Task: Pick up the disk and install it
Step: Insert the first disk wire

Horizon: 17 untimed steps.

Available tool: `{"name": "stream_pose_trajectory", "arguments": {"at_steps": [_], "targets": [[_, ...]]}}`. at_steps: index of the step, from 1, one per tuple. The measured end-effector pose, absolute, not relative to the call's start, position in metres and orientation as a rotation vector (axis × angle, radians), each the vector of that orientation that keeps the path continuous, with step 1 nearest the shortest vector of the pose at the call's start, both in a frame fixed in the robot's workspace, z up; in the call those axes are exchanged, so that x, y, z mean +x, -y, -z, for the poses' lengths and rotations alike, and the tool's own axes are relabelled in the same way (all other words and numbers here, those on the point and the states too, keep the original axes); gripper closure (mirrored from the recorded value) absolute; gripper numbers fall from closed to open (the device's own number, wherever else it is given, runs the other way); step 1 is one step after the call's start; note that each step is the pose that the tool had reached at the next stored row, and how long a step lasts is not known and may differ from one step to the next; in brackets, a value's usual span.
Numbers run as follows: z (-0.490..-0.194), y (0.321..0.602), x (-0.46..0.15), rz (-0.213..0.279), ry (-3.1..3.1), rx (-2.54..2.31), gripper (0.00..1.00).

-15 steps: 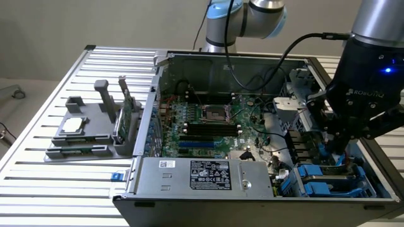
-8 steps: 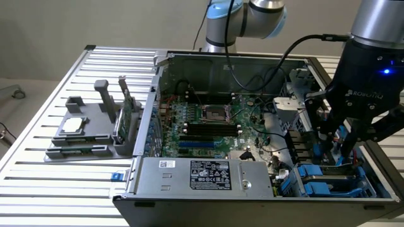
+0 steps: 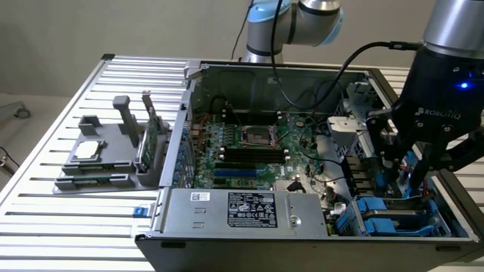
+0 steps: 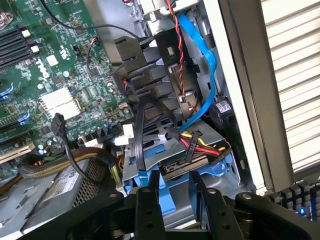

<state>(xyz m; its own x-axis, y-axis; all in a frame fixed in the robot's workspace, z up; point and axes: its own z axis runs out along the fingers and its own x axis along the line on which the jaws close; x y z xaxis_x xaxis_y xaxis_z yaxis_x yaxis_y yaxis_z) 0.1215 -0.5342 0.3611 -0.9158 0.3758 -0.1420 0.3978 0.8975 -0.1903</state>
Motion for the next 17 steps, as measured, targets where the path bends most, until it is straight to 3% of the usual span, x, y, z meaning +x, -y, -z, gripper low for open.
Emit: {"name": "stream_pose_trajectory", "arguments": {"at_steps": [17], "targets": [[-0.361,0.543,0.14,0.319,-2.96,0.629,0.63]]}}
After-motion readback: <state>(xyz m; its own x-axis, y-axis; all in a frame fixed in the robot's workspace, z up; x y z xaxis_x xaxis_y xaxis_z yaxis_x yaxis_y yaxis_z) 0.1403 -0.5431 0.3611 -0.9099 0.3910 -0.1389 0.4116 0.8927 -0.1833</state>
